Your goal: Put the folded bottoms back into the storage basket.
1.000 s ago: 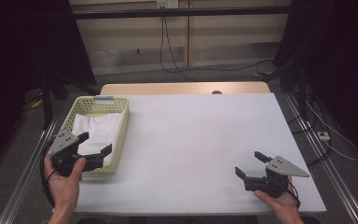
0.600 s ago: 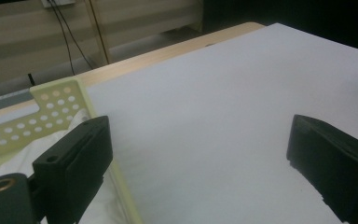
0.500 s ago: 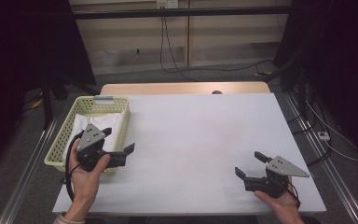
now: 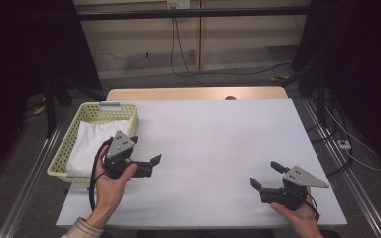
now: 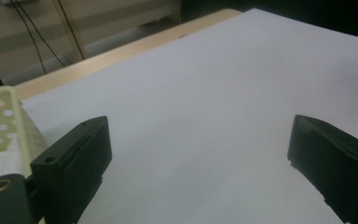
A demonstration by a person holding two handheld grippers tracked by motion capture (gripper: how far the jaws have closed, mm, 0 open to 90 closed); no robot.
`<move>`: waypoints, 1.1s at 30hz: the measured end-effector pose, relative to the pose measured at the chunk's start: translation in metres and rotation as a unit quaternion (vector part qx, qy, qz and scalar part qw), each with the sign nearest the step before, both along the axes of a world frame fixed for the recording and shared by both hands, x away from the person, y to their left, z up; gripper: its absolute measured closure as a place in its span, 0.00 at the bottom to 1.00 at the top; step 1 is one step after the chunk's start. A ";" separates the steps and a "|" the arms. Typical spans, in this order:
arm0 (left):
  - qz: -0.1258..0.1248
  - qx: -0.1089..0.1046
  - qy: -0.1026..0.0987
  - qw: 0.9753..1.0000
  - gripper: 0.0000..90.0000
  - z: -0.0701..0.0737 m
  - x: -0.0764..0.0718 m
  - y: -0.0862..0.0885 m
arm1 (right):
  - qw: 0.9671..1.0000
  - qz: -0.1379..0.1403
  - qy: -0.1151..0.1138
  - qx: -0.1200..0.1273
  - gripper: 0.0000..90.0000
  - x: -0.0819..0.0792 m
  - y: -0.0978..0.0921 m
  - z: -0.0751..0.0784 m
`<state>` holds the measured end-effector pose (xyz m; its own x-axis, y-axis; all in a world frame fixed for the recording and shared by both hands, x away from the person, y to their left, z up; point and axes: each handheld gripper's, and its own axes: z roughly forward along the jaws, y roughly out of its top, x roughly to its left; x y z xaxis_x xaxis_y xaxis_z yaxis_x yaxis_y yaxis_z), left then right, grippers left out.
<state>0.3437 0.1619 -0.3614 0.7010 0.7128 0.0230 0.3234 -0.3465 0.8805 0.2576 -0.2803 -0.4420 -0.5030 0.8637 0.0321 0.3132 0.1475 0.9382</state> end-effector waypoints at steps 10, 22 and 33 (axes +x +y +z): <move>-0.017 0.014 0.020 1.000 0.07 -0.030 0.005 -0.015 | 1.000 0.001 0.000 0.000 0.09 0.000 0.000 0.000; -0.010 0.021 0.033 0.999 0.09 -0.064 -0.004 -0.013 | 1.000 0.002 0.000 0.000 0.09 0.000 0.000 0.000; 0.004 -0.006 0.024 1.000 0.08 -0.072 -0.014 -0.010 | 1.000 0.000 -0.003 0.003 0.09 -0.001 -0.001 0.001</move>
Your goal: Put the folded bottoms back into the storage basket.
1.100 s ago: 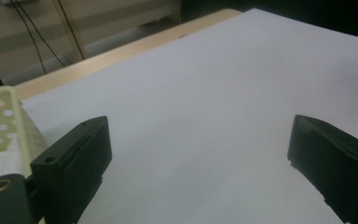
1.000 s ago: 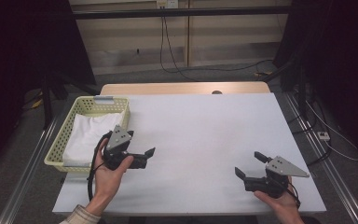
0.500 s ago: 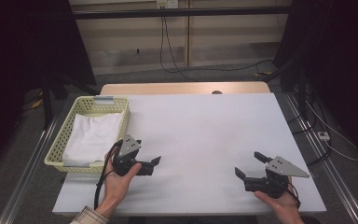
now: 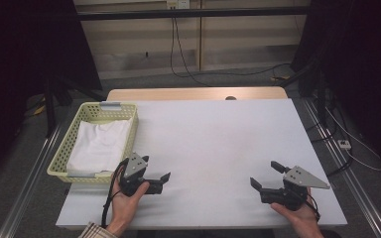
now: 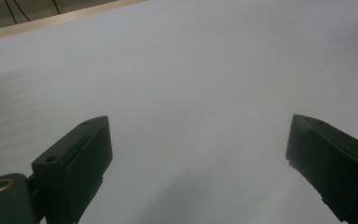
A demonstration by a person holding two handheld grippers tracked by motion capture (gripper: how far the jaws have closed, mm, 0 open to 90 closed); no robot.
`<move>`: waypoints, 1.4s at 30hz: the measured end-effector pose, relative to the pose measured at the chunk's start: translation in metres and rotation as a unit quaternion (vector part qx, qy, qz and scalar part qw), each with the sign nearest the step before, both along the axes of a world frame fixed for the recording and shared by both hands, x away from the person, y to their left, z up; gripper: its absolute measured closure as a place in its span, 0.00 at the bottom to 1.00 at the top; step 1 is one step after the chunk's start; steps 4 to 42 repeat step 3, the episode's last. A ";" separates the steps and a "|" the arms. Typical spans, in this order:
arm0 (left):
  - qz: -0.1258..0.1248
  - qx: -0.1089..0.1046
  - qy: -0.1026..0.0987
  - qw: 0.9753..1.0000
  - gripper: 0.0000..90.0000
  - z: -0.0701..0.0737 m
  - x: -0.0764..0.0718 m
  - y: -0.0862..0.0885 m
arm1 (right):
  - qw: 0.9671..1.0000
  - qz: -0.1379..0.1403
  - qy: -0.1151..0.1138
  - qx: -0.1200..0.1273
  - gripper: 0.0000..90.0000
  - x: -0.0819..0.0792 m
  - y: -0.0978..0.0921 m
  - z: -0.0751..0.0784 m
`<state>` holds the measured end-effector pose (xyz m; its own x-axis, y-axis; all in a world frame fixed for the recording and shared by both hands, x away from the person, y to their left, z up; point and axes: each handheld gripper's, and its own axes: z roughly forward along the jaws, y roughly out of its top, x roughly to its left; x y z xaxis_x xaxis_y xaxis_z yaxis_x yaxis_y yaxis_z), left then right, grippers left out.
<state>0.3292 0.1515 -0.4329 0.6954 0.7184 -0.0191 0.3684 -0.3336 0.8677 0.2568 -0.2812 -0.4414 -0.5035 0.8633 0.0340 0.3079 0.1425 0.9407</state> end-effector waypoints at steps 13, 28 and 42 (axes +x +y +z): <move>-0.001 0.004 0.005 1.000 0.08 -0.002 0.001 -0.002 | 1.000 0.000 0.003 0.002 0.09 0.000 0.000 0.000; -0.001 0.004 0.005 1.000 0.08 -0.002 0.001 -0.002 | 1.000 0.000 0.003 0.002 0.09 0.000 0.000 0.000; -0.001 0.004 0.005 1.000 0.08 -0.002 0.001 -0.002 | 1.000 0.000 0.003 0.002 0.09 0.000 0.000 0.000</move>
